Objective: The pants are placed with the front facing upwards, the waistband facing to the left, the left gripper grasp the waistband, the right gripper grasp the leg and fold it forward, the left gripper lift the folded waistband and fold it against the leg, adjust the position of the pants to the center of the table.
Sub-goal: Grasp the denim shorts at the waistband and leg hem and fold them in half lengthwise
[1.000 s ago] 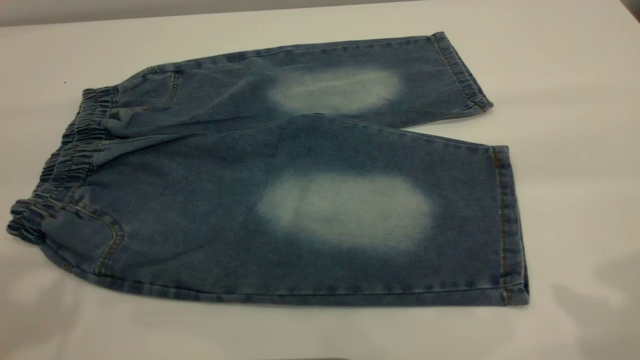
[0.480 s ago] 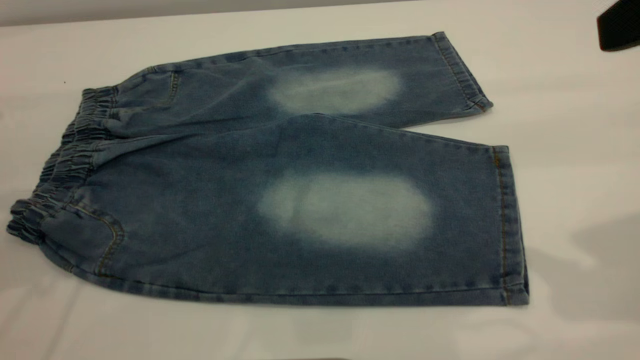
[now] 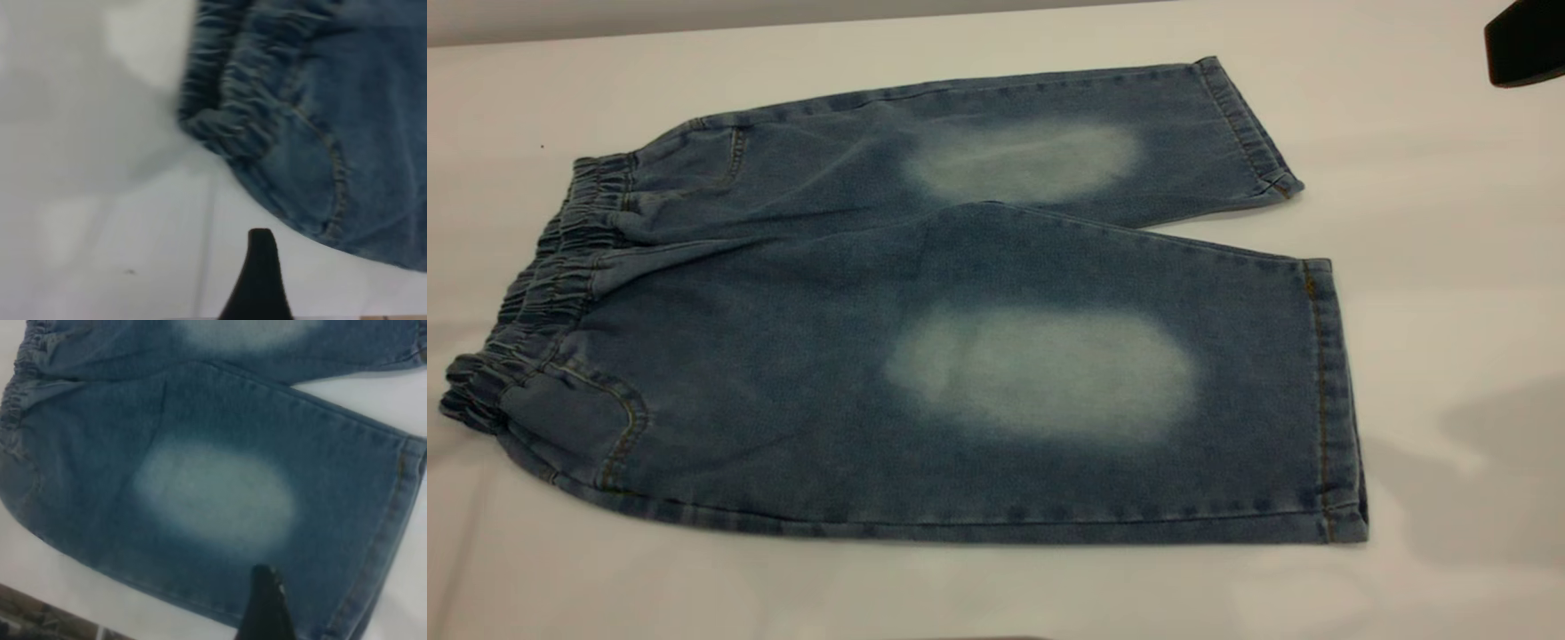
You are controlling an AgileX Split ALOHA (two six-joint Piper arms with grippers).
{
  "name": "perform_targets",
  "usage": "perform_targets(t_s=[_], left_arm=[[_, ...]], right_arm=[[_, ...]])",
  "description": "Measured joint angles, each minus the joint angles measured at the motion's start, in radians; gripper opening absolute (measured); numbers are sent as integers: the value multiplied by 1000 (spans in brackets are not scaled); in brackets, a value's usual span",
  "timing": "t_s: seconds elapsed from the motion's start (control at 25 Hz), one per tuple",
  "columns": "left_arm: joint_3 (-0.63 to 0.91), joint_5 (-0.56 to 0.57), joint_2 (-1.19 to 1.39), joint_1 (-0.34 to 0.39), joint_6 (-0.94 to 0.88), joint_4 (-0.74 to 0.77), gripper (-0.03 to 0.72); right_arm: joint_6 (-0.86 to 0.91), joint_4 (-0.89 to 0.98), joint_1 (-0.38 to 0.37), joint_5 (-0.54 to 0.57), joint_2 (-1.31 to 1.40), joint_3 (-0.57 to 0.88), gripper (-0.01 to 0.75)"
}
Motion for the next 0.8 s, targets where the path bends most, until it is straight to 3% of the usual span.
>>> perform_targets(t_s=[0.8], left_arm=[[-13,-162,362,4,2,-33,559]], right_arm=[[-8,3,0,-27,0,0,468]])
